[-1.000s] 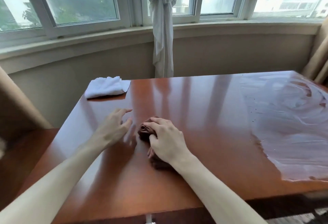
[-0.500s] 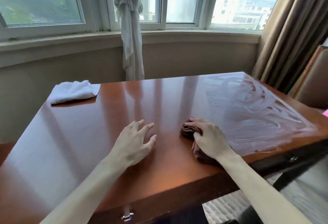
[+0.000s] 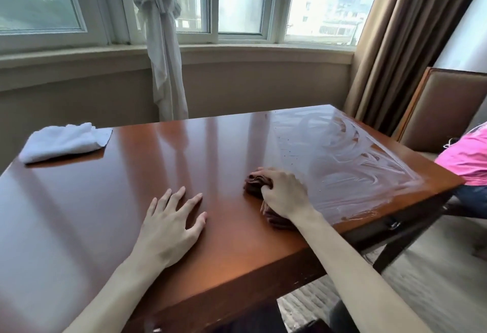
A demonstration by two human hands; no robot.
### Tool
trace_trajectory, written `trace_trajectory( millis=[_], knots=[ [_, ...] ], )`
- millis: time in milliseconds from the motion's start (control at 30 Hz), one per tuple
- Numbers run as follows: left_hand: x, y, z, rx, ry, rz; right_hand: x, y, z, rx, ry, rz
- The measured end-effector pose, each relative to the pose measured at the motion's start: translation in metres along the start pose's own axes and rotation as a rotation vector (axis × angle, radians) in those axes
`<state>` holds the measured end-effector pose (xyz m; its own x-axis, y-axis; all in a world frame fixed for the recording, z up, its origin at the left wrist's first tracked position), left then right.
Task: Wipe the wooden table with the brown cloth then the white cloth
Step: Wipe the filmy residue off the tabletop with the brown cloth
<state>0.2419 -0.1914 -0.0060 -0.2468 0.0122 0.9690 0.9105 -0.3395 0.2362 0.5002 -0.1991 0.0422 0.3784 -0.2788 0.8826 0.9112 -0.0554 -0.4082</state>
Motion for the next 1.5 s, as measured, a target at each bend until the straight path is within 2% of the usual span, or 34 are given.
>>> trace_trajectory(
  millis=[100, 167, 233, 300, 433, 533, 667, 800, 933, 1033, 1100, 1233, 1367, 1433, 1500],
  knots=[
    [0.005, 0.007, 0.006, -0.017, -0.074, 0.147, 0.008, 0.009, 0.025, -0.118, 0.042, -0.020],
    [0.015, 0.026, 0.018, -0.072, -0.103, 0.269, 0.004, -0.006, 0.006, -0.074, 0.063, -0.027],
    [0.021, 0.058, 0.030, -0.157, -0.087, 0.212, 0.003, -0.016, -0.033, 0.036, 0.060, 0.009],
    [0.017, 0.089, 0.037, -0.208, -0.075, 0.059, 0.010, 0.002, -0.054, 0.040, 0.042, 0.075],
    [-0.015, 0.119, 0.030, -0.249, -0.069, -0.043, 0.046, 0.079, -0.026, -0.194, 0.137, 0.025],
    [-0.029, 0.118, 0.024, -0.236, -0.035, -0.036, 0.047, 0.070, -0.033, -0.211, 0.225, -0.029],
    [-0.029, 0.118, 0.024, -0.236, 0.000, -0.035, 0.035, 0.035, -0.066, -0.035, 0.198, 0.049],
    [-0.031, 0.117, 0.024, -0.240, 0.001, -0.031, 0.049, 0.072, -0.019, -0.172, 0.157, 0.056],
    [-0.030, 0.116, 0.023, -0.233, 0.009, -0.022, 0.036, 0.047, -0.040, -0.102, 0.141, -0.029],
    [-0.029, 0.117, 0.023, -0.226, 0.018, -0.023, 0.040, 0.045, -0.064, -0.058, 0.147, 0.052],
    [-0.028, 0.117, 0.024, -0.221, 0.017, -0.025, 0.045, 0.059, -0.040, -0.084, 0.143, 0.094],
    [-0.028, 0.117, 0.022, -0.226, 0.007, -0.027, 0.044, 0.070, 0.006, -0.186, 0.133, 0.005],
    [-0.028, 0.116, 0.022, -0.228, 0.003, -0.022, 0.040, 0.046, -0.044, -0.094, 0.189, -0.020],
    [-0.028, 0.117, 0.022, -0.230, 0.009, -0.022, 0.042, 0.044, -0.072, -0.052, 0.216, 0.055],
    [-0.029, 0.116, 0.024, -0.225, 0.009, -0.034, 0.049, 0.054, -0.061, -0.053, 0.200, 0.130]
  ],
)
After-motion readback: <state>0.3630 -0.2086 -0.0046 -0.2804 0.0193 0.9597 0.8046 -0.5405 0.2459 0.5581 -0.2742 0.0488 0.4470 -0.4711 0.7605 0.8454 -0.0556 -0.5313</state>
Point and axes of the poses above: each hand's wrist, its own z-axis towards the middle knuckle, its own x-axis out of the back of the hand, y = z × x, the point moved 9 cm from there along z, towards the middle knuckle, and after that the axes turned 1 degree about z, right-handed, at the moved point
